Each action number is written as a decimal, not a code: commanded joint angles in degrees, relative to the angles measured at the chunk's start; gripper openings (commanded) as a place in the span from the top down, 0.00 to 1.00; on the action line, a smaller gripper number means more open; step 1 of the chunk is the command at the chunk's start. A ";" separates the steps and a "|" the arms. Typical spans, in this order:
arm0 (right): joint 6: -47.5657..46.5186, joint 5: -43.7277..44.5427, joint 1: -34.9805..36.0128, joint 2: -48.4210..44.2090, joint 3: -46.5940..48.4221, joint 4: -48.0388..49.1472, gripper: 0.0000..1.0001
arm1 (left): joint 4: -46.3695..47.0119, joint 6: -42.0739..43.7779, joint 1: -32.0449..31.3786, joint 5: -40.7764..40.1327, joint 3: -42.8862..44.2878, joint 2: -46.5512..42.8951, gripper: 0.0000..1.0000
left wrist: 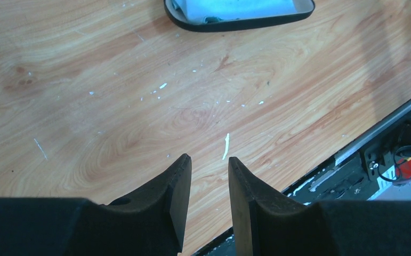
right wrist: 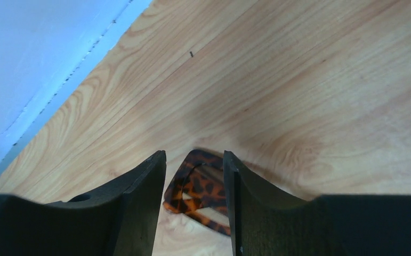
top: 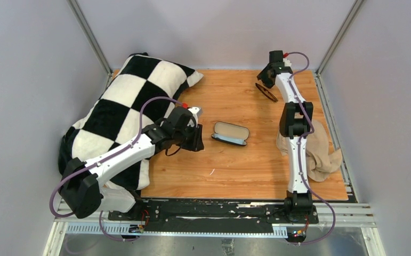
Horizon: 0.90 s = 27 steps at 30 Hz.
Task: Organize the sunglasses
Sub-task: Adjust the sunglasses at the center of the board.
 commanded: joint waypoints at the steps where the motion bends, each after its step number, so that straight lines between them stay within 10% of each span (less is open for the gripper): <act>1: -0.83 -0.89 -0.99 3.69 4.79 -1.34 0.50 | -0.34 -0.25 0.28 -0.55 -1.57 -1.44 0.62; 11: -3.51 -12.05 -1.31 -0.94 -5.80 0.08 0.50 | 0.39 0.38 0.28 0.47 -1.15 0.38 0.62; 19: -9.38 -16.46 -1.31 -22.24 -36.89 2.63 0.50 | 0.98 -0.40 0.28 1.61 -2.52 -2.43 0.62; 27: -13.75 -15.31 -2.26 -39.45 -46.95 2.08 0.50 | 2.32 -2.02 0.28 2.62 -6.12 -7.21 0.61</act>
